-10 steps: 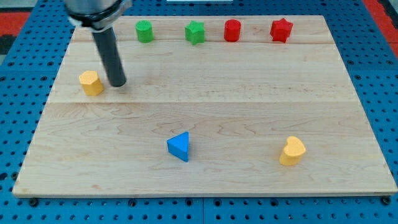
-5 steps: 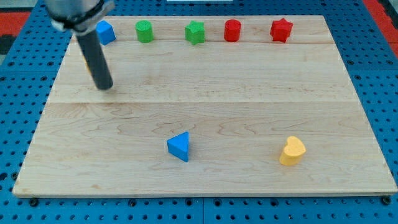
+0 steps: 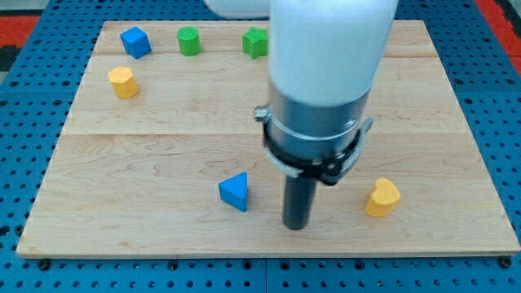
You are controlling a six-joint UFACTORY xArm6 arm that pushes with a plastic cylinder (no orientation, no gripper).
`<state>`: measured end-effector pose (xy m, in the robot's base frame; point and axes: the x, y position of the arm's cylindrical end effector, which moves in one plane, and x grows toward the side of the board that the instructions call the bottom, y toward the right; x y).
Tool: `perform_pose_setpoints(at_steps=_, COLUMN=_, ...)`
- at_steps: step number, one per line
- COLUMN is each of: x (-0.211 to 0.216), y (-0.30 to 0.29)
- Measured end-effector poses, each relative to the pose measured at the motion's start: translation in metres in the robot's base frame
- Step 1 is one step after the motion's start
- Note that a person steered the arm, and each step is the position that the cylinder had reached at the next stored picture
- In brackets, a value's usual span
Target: Place the yellow and blue blocks in a vertical line
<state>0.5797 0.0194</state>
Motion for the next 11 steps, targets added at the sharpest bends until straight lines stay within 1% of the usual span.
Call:
perform_pose_setpoints(at_steps=1, x=-0.061, y=-0.049)
perform_pose_setpoints(at_steps=2, x=-0.07, y=-0.134)
perform_pose_setpoints(at_steps=3, x=-0.03, y=-0.049)
perform_pose_setpoints(at_steps=4, x=-0.008, y=-0.024)
perform_pose_setpoints(at_steps=5, x=0.039, y=-0.032)
perform_pose_setpoints(at_steps=6, x=0.038, y=-0.077)
perform_pose_setpoints(at_steps=7, x=0.029, y=-0.113)
perform_pose_setpoints(at_steps=11, x=0.014, y=-0.127)
